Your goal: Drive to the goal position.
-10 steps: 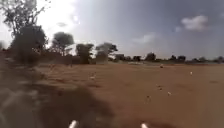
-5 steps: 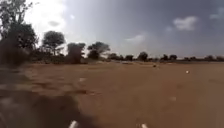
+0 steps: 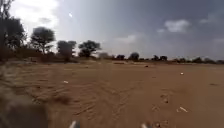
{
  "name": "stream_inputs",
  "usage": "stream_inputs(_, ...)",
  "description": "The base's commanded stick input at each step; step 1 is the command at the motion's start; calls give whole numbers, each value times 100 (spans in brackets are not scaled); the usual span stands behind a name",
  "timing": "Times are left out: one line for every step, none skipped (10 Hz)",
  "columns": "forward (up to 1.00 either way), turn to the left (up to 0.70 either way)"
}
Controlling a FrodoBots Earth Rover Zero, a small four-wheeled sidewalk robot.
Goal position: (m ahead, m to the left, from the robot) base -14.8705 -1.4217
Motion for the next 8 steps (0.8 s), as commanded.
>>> stream_inputs(0, -45)
stream_inputs(0, -45)
stream_inputs(0, -45)
stream_inputs(0, -45)
stream_inputs(0, -45)
stream_inputs(0, -45)
stream_inputs(0, -45)
stream_inputs(0, -45)
